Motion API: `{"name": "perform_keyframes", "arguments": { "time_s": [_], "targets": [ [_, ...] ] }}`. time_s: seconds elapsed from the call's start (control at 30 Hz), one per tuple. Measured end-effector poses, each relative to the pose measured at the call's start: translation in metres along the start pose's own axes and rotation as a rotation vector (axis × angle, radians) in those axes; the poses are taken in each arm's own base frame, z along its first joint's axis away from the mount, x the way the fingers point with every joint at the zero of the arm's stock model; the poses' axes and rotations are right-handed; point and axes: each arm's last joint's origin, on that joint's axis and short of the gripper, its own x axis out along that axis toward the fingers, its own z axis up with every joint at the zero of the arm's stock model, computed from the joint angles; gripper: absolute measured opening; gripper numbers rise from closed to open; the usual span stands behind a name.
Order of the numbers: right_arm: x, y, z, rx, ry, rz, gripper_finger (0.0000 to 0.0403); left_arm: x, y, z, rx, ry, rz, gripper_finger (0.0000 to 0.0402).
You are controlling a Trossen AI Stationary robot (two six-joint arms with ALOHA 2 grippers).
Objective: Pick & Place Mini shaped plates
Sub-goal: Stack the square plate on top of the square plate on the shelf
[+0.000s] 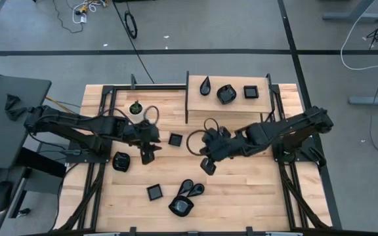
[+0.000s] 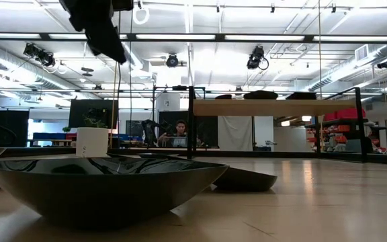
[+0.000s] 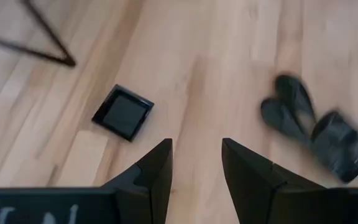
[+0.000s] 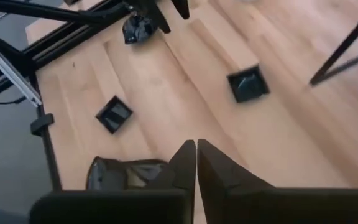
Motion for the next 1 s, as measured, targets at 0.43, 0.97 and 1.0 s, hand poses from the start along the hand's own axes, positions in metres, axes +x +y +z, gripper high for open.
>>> {"name": "perform_keyframes", "arguments": {
  "time_s": [0.43, 0.97, 1.0],
  "targets": [
    [-0.012, 0.020, -0.027, 0.149, 0.020, -0.010, 0.0019, 0.093, 0.042, -0.019, -0.379, 0.126, 0.065, 0.0158],
    [-0.014, 0.017, -0.031, 0.116, 0.008, -0.077, 0.0015, 0.144, 0.072, -0.031, -0.523, 0.187, 0.222, 0.0116],
    [-0.014, 0.017, -0.032, 0.113, 0.011, -0.082, 0.0015, 0.146, 0.072, -0.030, -0.512, 0.170, 0.213, 0.0112]
  ]
}}
